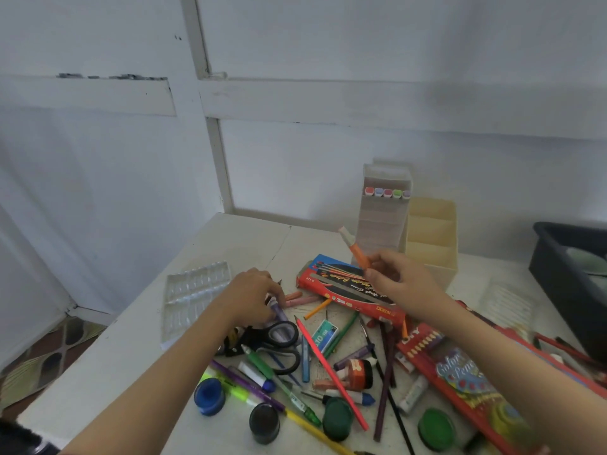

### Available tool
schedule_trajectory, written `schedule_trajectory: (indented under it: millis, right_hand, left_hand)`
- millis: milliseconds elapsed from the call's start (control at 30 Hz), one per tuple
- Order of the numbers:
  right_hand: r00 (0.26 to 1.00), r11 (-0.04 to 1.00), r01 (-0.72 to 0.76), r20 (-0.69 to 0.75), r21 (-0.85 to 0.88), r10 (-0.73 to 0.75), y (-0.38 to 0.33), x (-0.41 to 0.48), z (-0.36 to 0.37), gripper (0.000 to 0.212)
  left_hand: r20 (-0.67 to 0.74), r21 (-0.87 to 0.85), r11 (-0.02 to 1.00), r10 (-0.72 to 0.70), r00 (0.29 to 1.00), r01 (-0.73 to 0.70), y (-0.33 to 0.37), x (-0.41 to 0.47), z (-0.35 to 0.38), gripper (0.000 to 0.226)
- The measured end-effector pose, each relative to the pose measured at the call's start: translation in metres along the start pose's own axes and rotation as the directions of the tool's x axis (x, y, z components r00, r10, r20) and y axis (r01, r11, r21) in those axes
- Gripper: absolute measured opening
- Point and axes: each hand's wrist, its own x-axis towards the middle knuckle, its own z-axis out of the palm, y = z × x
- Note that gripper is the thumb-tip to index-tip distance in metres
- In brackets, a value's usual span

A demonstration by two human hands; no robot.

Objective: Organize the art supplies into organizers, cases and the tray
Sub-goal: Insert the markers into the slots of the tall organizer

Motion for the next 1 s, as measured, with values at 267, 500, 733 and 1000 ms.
schedule_trajectory:
  millis: [267, 500, 733, 1000]
  right_hand:
    - [0.982, 0.978, -0.187, -0.011, 0.088, 0.188, 0.007, -0.004, -0.014, 0.021]
    - [0.923, 0.897, -0.345, -0.075, 0.277, 0.378, 0.013, -0.001, -0.024, 0.018]
    - [0.918, 0.895, -0.321, -0.131, 0.310, 0.375, 0.009, 0.001, -0.034, 0.008]
    - [0.939, 0.974, -0.204, -0.263, 0.097, 0.223, 0.016, 0.006, -0.050, 0.014]
  left_hand:
    - [-0.015, -0.009, 0.999, 0.051, 0.999, -0.052, -0.005, 0.005, 0.002, 0.018]
    - [-0.089, -0.221, 0.975, -0.025, 0.996, 0.005, -0.003, 0.010, -0.026, 0.006]
    - [-0.340, -0.492, 0.867, -0.106, 0.934, -0.081, 0.020, 0.018, -0.055, 0.015]
    - [-0.402, -0.820, 0.529, -0.255, 0.880, -0.221, 0.059, 0.043, -0.071, 0.011]
